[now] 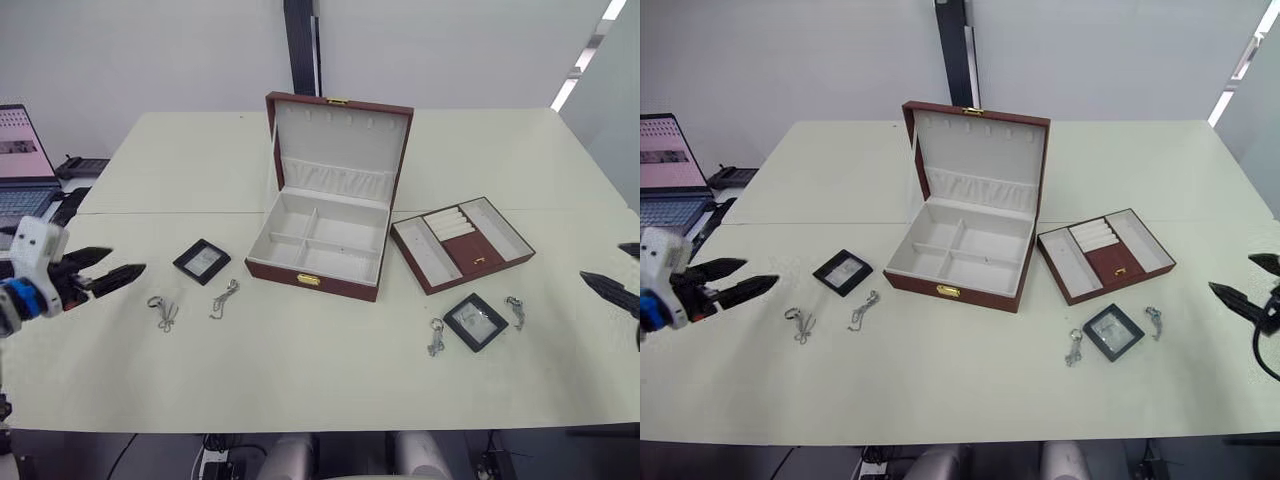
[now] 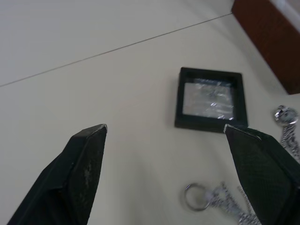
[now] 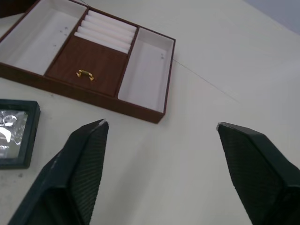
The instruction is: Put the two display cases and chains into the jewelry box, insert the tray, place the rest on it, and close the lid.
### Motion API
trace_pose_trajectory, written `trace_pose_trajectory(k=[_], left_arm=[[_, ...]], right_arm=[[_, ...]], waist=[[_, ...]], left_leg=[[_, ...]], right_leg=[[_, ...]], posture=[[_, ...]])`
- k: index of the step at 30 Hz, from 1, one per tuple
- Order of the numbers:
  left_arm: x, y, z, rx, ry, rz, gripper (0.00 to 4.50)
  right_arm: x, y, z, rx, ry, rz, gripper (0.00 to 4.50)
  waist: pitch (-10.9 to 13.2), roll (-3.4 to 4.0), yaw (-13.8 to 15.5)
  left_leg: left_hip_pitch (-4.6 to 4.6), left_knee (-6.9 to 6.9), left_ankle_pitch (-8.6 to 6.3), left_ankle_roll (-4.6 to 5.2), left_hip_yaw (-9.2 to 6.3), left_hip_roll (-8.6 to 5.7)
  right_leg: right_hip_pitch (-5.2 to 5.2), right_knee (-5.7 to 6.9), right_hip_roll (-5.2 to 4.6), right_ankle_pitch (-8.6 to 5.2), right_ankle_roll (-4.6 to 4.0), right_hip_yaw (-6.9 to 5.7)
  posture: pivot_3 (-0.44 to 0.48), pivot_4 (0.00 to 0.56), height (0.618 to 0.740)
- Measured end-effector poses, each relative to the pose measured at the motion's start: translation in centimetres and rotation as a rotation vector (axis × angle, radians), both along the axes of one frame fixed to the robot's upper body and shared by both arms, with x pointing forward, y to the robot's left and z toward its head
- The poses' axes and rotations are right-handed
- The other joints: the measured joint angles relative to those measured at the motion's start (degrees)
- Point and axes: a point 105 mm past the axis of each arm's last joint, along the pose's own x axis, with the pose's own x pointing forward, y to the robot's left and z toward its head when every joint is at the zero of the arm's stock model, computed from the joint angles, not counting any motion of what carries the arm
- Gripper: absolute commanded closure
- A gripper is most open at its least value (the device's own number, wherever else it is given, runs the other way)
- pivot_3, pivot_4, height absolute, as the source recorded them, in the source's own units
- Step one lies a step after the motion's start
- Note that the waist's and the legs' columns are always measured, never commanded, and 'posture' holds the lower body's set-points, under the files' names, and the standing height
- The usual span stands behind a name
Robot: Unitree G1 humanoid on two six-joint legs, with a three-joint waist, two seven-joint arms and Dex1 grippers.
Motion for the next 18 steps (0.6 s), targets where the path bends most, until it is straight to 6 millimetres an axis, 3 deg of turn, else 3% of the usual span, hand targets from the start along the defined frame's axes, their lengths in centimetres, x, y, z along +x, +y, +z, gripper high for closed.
trace_pose_trajectory(k=[4, 9, 11, 15, 18], left_arm=[[1.4, -2.8, -0.4, 0.012, 0.0, -0.072, 2.8], [3.9, -5.2, 0.8, 0.059, -0.05, -0.106, 4.34], [4.8, -5.7, 0.7, 0.061, -0.051, -0.099, 4.5], [6.7, -7.6, -0.7, 0.064, -0.026, -0.108, 4.5], [7.4, -8.4, -1.7, 0.063, -0.005, -0.11, 4.5]], right_arm=[[1.2, 3.0, -0.3, 0.002, 0.019, 0.067, 2.69], [3.0, 7.2, -1.3, 0.026, 0.032, 0.153, 3.93], [3.8, 8.6, -1.9, 0.037, 0.042, 0.168, 4.41], [5.9, 12.5, -3.0, 0.052, 0.036, 0.224, 4.46], [6.7, 14.0, -4.0, 0.04, 0.048, 0.252, 4.46]], waist=[[0.01, -0.02, 0.07], [0.0, -0.1, 0.07], [0.01, -0.11, 0.01], [0.01, -0.12, -0.07], [0.01, -0.16, -0.03]], left_leg=[[-0.05, 0.04, 0.02, -0.03, -0.02, 0.0], [-0.08, 0.06, 0.03, -0.05, -0.02, -0.03], [-0.11, 0.06, 0.03, -0.05, 0.0, -0.04], [-0.12, 0.1, 0.05, -0.07, 0.0, -0.09], [-0.19, 0.11, 0.05, -0.08, -0.02, -0.09]], right_leg=[[-0.03, 0.0, 0.0, 0.01, -0.01, -0.04], [-0.04, 0.01, 0.0, 0.01, -0.01, -0.05], [-0.1, 0.0, -0.01, 0.01, -0.01, -0.04], [-0.12, 0.05, 0.0, 0.02, -0.01, -0.07], [-0.21, 0.04, 0.0, 0.02, -0.02, -0.09]], posture=[[0.0, 0.15, 0.74], [0.0, 0.15, 0.74], [0.0, 0.15, 0.74], [0.0, 0.15, 0.74], [0.0, 0.15, 0.74]])
